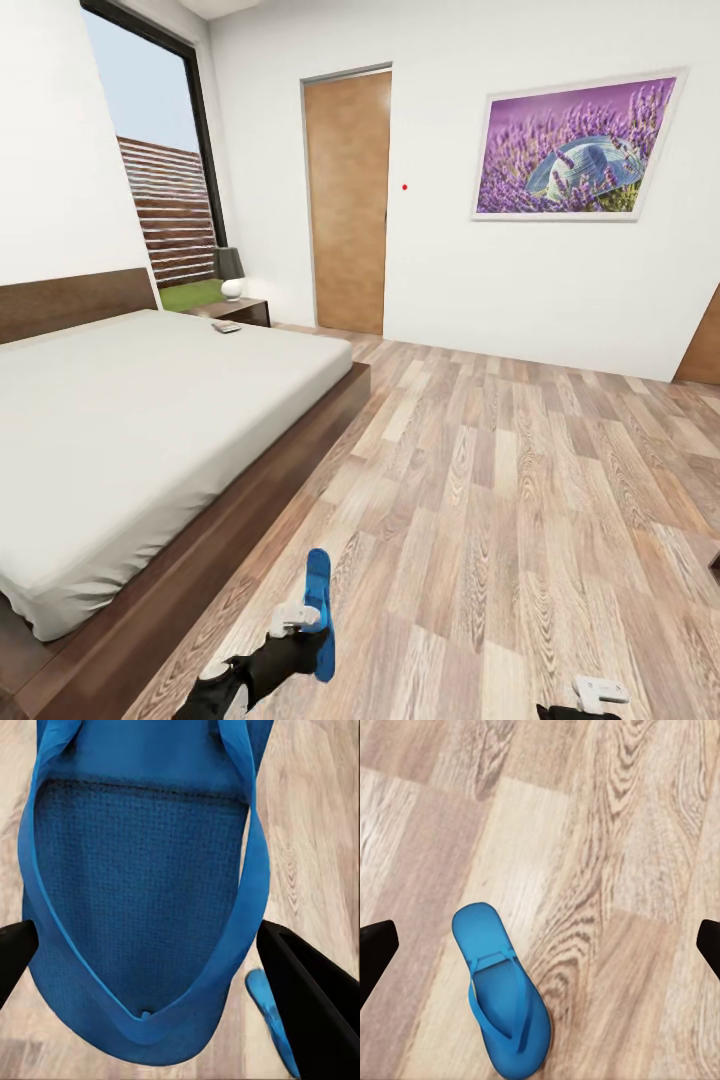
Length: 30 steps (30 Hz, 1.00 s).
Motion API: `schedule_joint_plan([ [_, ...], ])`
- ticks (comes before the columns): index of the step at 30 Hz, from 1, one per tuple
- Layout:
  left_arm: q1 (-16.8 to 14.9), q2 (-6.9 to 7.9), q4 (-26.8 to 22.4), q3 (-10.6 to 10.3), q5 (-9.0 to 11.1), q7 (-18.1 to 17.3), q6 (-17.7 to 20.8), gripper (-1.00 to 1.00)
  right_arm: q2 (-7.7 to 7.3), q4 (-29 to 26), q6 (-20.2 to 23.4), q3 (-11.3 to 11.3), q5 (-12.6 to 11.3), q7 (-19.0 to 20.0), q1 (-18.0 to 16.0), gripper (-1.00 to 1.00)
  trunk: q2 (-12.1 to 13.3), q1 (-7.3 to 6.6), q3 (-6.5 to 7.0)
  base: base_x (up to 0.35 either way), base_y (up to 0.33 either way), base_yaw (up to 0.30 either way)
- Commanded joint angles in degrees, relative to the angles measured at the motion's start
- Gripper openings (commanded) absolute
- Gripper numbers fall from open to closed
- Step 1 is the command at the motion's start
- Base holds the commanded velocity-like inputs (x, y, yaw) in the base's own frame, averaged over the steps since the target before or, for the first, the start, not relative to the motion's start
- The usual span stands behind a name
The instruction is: In the bedroom, move the book from the bed onto either nightstand, and place the two sandals side by side next to the bed.
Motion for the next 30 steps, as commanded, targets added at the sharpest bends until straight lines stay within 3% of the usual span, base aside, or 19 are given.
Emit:
schedule_joint_plan([
  [1,-0.8,-0.08,-3.0,0.0,0.3,0.0,3.5,-1.0,0.04,-0.1,0.2,-0.5,0.6,0.4,0.0,1.0,0.0,-0.01,-0.07,0.0,0.0,0.0],
  [4,-3.3,0.0,-9.5,0.1,0.3,0.1,12.0,-1.0,0.04,-0.1,0.2,-0.5,0.6,0.4,0.0,1.0,0.0,-0.01,-0.07,0.0,0.0,0.0],
  [7,-4.8,0.28,-11.8,0.2,0.2,0.2,18.8,-1.0,0.04,-0.1,0.2,-0.5,0.5,0.4,0.0,1.0,0.0,-0.01,-0.07,0.0,0.0,0.0],
  [10,-5.7,0.4,-12.6,0.3,0.2,0.2,22.1,-1.0,0.04,0.0,0.2,-0.5,0.4,0.4,0.0,1.0,0.0,-0.01,-0.07,0.0,0.0,0.0],
  [30,-6.2,1.58,-14.6,0.4,0.0,0.4,23.5,-1.0,0.04,0.2,0.2,-0.5,0.3,0.3,0.0,1.0,0.0,-0.01,-0.07,0.0,0.0,0.0],
])
